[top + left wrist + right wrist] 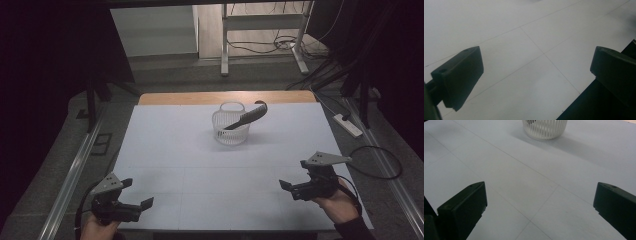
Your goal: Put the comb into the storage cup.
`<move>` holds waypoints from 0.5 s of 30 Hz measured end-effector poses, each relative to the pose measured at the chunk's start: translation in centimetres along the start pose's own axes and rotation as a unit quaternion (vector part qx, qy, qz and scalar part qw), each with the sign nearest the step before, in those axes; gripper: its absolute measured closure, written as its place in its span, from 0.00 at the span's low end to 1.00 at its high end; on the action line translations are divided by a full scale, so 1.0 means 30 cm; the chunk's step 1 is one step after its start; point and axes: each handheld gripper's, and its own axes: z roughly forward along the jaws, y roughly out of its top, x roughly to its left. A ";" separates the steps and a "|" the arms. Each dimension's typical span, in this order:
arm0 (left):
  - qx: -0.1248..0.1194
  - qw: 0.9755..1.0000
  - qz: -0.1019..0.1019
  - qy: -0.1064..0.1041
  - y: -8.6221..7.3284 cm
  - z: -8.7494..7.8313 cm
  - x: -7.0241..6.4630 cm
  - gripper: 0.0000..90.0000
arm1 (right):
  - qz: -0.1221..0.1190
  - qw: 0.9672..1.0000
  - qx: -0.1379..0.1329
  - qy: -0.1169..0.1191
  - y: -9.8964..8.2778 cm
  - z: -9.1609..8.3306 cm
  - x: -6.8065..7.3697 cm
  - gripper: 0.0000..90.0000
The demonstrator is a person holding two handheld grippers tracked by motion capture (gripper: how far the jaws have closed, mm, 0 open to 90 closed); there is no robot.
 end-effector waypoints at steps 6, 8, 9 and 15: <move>0.000 1.000 -0.001 0.000 0.000 0.000 0.001 0.00 | 0.004 1.000 0.005 -0.008 -0.024 -0.018 -0.006 0.00; 0.000 1.000 -0.001 0.000 0.000 0.000 0.001 0.00 | 0.007 1.000 0.006 -0.010 -0.033 -0.025 -0.009 0.00; 0.000 1.000 -0.001 -0.001 0.000 0.000 0.001 0.00 | 0.008 1.000 0.007 -0.012 -0.037 -0.029 -0.011 0.00; 0.000 1.000 -0.001 0.000 0.000 0.000 0.001 0.00 | 0.017 1.000 0.009 -0.023 -0.068 -0.058 -0.026 0.00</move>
